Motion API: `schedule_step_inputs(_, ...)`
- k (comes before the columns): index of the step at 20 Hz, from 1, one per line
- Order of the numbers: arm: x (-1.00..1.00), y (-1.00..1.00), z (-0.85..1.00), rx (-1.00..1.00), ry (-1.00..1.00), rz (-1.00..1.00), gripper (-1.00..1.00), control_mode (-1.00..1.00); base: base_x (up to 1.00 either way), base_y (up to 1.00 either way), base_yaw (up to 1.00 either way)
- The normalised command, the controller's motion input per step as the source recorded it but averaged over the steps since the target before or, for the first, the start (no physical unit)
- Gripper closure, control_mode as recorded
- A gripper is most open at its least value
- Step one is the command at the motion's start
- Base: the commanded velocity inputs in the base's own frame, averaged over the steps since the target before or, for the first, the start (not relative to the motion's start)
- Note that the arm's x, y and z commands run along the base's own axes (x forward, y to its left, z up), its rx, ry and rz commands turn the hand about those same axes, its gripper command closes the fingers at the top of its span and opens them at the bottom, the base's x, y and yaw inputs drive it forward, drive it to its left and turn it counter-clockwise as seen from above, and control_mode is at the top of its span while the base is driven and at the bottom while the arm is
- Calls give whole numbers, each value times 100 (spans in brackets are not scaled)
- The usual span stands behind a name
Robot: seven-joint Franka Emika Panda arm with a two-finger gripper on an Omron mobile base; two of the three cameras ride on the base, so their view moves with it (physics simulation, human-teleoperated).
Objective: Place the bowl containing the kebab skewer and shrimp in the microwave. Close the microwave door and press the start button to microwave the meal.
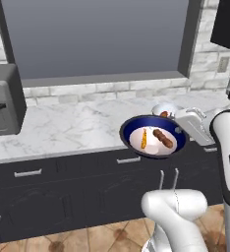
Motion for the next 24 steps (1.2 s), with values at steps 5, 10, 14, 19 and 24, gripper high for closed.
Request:
schedule_step_inputs(5,0,0,0,0,0,0,100,100,-20,21,11)
schedule_step_inputs(10,0,0,0,0,0,0,100,100,-1,20,59)
schedule_step_inputs(14,0,0,0,0,0,0,100,100,0,18,71)
schedule_step_inputs(19,0,0,0,0,0,0,100,100,0,16,69)
schedule_step_inputs(24,0,0,0,0,0,0,100,100,20,26,56)
